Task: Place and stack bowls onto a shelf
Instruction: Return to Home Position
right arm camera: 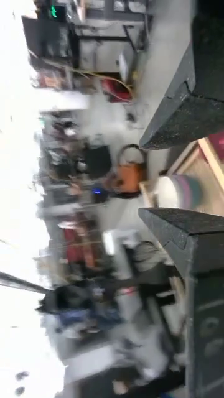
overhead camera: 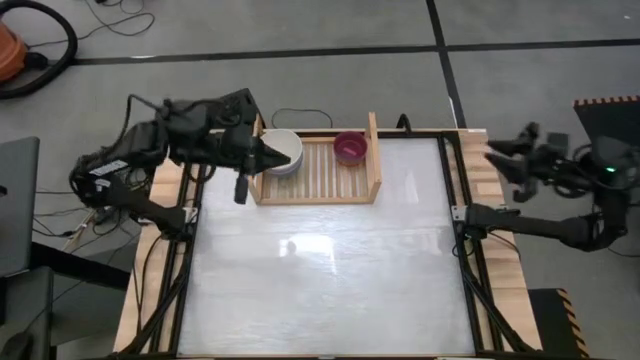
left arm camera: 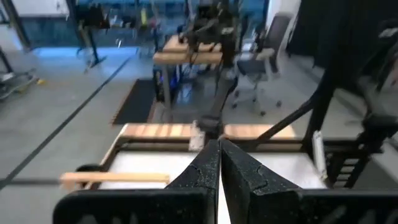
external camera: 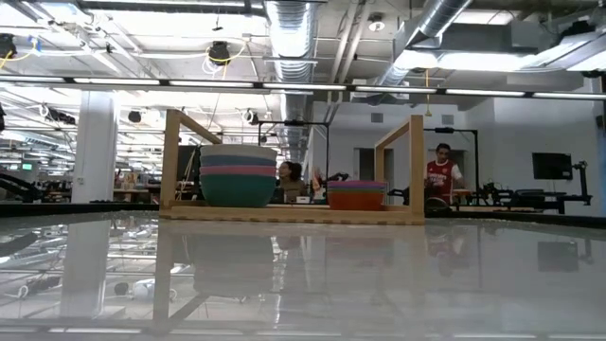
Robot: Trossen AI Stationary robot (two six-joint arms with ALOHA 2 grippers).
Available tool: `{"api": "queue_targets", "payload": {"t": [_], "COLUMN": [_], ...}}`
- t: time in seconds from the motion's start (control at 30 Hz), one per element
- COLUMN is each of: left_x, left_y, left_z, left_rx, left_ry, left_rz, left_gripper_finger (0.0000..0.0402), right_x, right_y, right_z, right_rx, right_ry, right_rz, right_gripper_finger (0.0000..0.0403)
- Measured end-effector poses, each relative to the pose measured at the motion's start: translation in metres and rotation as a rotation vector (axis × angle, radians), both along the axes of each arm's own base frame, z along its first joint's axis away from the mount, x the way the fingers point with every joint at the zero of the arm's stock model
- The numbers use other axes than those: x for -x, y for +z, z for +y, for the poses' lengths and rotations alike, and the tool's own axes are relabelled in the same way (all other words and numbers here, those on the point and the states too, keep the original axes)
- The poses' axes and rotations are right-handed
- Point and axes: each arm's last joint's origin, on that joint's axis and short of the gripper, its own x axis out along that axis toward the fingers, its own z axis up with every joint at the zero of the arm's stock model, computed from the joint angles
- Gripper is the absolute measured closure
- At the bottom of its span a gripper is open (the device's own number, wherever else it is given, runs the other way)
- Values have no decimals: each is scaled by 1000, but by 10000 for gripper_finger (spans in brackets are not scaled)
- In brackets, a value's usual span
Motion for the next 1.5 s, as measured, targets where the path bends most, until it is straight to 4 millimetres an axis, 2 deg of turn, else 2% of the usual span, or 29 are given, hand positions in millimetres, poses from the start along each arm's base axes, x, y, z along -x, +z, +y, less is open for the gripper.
{"api": "queue_targets", "payload": {"t": [0.13,0.2,0.27,0.4,0.47,0.53,0.6,0.67,0.73,0.8,0.97,1.1,1.2,1.27,1.5], "left_x": [18,34,47,72,87,97,108,115,124,130,134,133,131,130,130], "left_y": [-34,-52,-71,-109,-123,-139,-151,-164,-171,-179,-195,-202,-210,-213,-218], "left_z": [-3,-4,-3,-2,-3,-4,-6,-7,-7,-7,-7,-7,-7,-7,-11], "left_rx": [54,86,123,224,268,305,329,348,351,351,348,360,392,407,328], "left_ry": [-38,-42,-19,52,48,6,-44,-62,-68,-58,-45,-15,-3,-19,-104], "left_rz": [-140,-219,-270,-360,-412,-424,-448,-463,-500,-512,-511,-459,-377,-341,-271], "left_gripper_finger": [401,401,401,401,401,401,401,401,401,401,401,401,401,401,401], "right_x": [33,27,23,-3,-12,-17,-22,-36,-47,-60,-101,-128,-137,-142,-146], "right_y": [-31,-38,-42,-34,-45,-48,-61,-70,-80,-86,-128,-175,-199,-216,-228], "right_z": [9,9,8,3,1,0,-2,-5,-6,-9,-16,-20,-19,-18,-15], "right_rx": [8,-20,-63,28,31,42,11,-20,-55,-65,-120,-218,-212,-258,-251], "right_ry": [15,43,69,211,232,246,253,296,346,379,498,562,607,589,472], "right_rz": [-170,-175,-91,-82,-51,-104,-115,-120,-95,-145,-180,-203,-252,-221,-98], "right_gripper_finger": [214,214,214,214,214,214,214,214,214,214,214,214,214,214,214]}}
